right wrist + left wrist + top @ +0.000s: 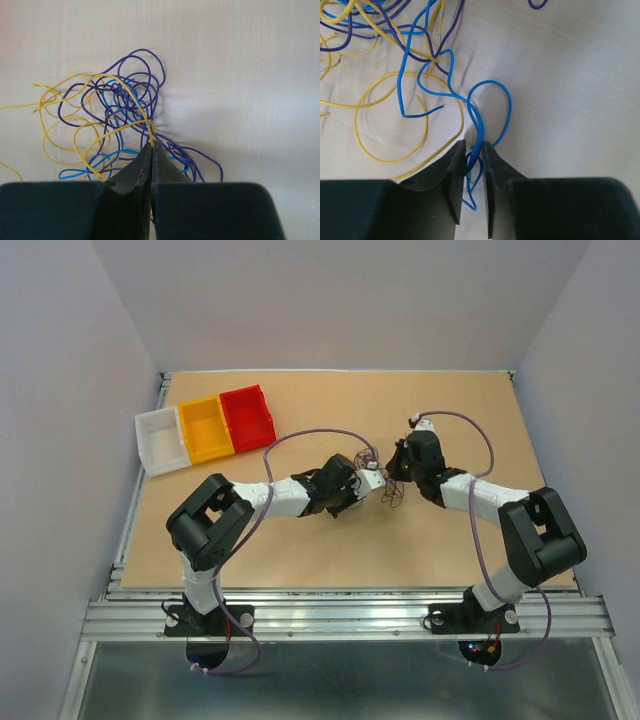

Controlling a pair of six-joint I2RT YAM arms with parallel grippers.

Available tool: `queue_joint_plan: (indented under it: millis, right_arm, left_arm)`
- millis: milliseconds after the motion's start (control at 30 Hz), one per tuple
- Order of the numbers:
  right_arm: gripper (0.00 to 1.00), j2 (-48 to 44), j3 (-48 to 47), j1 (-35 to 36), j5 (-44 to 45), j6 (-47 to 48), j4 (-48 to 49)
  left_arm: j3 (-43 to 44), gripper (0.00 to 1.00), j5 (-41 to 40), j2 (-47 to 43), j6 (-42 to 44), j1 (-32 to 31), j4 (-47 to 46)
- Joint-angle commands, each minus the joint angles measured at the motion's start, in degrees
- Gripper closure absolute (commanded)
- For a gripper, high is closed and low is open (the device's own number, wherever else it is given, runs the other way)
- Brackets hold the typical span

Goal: Untangle the cables

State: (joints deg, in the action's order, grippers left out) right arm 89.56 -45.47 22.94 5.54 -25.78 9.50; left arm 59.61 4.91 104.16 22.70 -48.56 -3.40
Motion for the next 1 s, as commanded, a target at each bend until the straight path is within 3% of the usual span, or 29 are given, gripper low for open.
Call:
queue_joint_plan:
  millis: [0,67,233,433,533,700,833,933,967]
  right_arm:
    - [1.00,-2.7,-1.2,0.0,0.1,0.0,2.9]
    - [0.99,-3.1,-0.8,0.1,0.2,0.3,2.9]
    - [1.00,-3.5,-0.5,-0.1,-0.2,0.8,2.9]
    - [0.99,-3.3,-0.4,-0.1,-0.8,1.3,2.9]
    - [0.99,-3.3,-0.6,-0.1,-1.2,1.3,3.0]
    - [0.99,-2.7,-0.9,0.0,-1.8,1.7,3.1]
    - [0.99,-2.2,-1.2,0.0,-1.9,1.7,3.2]
    - [1.00,-2.1,-1.2,-0.1,-2.2,1.7,3.2]
    - [0.99,-2.2,-1.1,-0.1,-2.3,1.6,3.2]
  left_arm:
    - [0.4,0.80,0.0,-2.3,0.8,-0.1,2.9]
    - [-0.1,0.82,2.3,-4.6,1.6,-0.1,4.9]
    - [-0.5,0.87,16.5,-10.7,8.1,0.8,20.2]
    - [-4.6,0.94,19.7,-22.8,10.1,6.9,21.9]
    - [-5.2,1.00,19.7,-27.2,9.3,13.5,21.9]
    - [-7.4,1.00,13.1,-32.6,2.1,25.9,14.2]
    - [-7.1,1.00,3.5,-31.7,-2.8,36.0,7.6]
    - [-4.2,1.00,4.2,-28.0,-3.6,42.7,6.3]
    - [-3.1,1.00,5.0,-26.8,-3.9,47.6,6.1]
